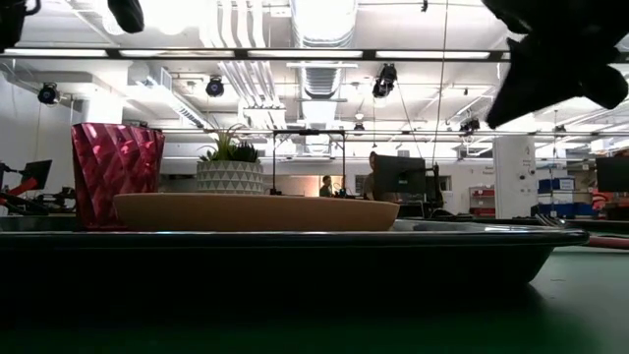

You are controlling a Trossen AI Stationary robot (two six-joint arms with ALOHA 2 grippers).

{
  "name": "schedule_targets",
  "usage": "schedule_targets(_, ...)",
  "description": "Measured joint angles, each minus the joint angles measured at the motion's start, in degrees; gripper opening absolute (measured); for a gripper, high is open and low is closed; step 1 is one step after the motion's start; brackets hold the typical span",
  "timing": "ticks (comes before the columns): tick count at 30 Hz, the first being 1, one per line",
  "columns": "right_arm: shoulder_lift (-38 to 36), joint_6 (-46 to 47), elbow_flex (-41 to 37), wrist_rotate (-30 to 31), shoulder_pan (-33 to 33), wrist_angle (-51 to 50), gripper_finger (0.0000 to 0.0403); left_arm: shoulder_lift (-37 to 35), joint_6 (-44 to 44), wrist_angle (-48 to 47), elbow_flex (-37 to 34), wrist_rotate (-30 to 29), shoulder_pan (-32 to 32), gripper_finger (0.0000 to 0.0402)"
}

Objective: Pick and place plate/cup/fork/spoon on tray
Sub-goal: Put the red fork on the black table tray to the left of the orange plate

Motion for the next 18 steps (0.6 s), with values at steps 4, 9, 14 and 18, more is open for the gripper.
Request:
schedule_targets(4, -1.6, -11.2, -0.4, -7.4, -0.1, 0.4, 0.0008, 5.1, -1.1, 1.7, 1.0, 0.0, 0.0, 0.0)
schedule_targets(9, -4.1, -27.2, -5.2, -14.0, -0.1, 10.0, 0.0008, 10.2, -2.6, 6.9, 1.4, 0.0, 0.0, 0.0)
schedule_targets(14, -5.9, -42.0, -14.3, -16.1, -0.1, 27.9, 0.0009, 14.9, -2.7, 12.0, 1.4, 0.0, 0.0, 0.0)
schedule_targets(18, -7.7, -45.2, -18.4, -14.7, -1.1, 30.8, 0.0016, 19.0, -2.7, 19.1, 1.4, 0.0, 0.0, 0.0)
